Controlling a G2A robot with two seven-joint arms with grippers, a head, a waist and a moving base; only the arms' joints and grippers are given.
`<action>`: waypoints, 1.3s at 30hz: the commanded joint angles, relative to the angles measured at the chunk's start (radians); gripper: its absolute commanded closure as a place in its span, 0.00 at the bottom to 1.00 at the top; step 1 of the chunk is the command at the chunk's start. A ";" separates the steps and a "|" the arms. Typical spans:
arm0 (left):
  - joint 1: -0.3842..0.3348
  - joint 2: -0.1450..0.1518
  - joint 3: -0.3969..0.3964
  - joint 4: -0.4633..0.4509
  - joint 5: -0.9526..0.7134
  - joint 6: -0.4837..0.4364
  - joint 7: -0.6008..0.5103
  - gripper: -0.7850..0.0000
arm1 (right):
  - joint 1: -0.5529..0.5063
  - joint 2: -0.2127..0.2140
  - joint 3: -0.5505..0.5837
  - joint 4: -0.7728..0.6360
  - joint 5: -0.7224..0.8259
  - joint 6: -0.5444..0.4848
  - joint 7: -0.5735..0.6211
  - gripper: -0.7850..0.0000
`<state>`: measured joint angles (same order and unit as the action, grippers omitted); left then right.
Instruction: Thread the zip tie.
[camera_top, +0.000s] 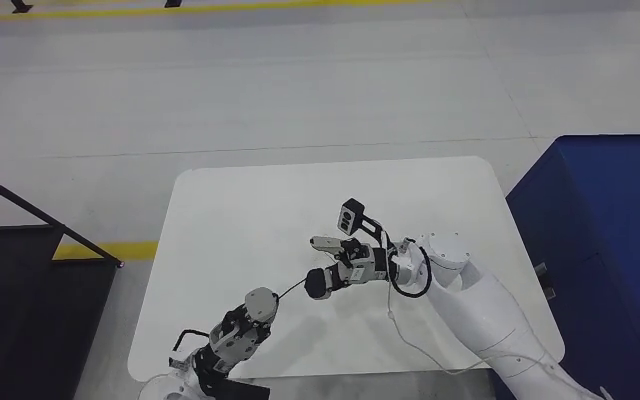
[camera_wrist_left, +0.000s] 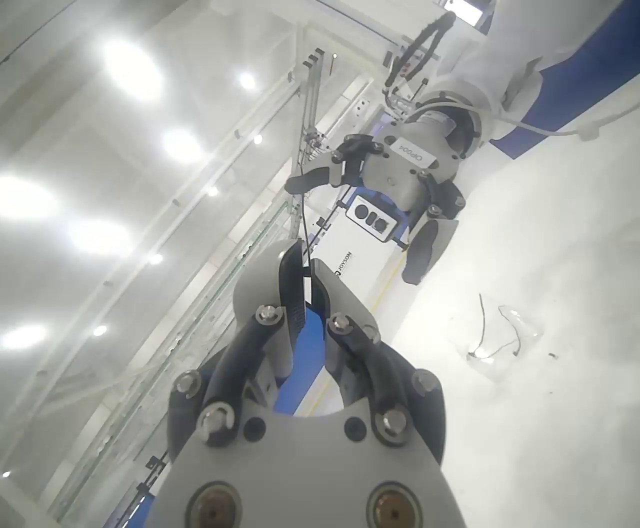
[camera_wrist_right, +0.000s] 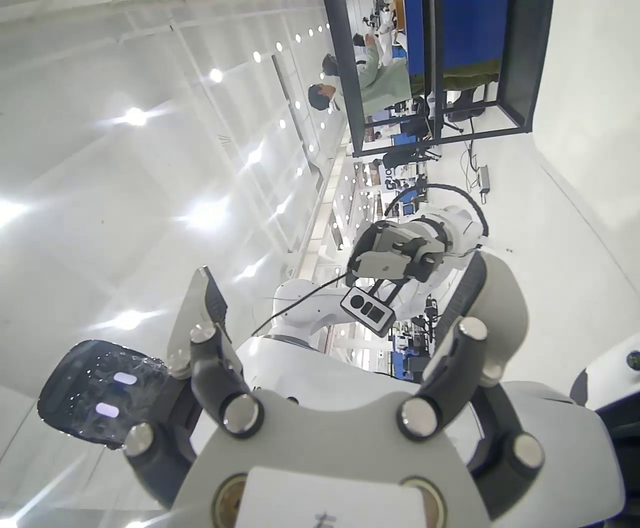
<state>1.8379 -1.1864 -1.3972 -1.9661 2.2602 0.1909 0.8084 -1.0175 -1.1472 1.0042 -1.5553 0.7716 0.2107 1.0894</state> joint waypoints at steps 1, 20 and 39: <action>0.001 0.001 0.003 -0.004 -0.005 -0.026 -0.017 1.00 | -0.006 0.002 0.013 -0.006 0.010 0.007 -0.003 0.00; 0.043 0.021 -0.067 -0.122 -0.269 -0.469 -0.164 1.00 | -0.043 0.010 0.049 -0.037 -0.031 -0.065 -0.012 0.00; 0.006 0.071 -0.102 -0.094 -1.771 -1.040 -1.348 1.00 | -0.012 0.027 0.099 0.036 -0.130 -0.108 0.082 0.00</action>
<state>1.8441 -1.1155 -1.4992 -2.0598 0.1896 -0.8480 -0.7003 -1.0264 -1.1201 1.1071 -1.5158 0.6439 0.0992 1.1695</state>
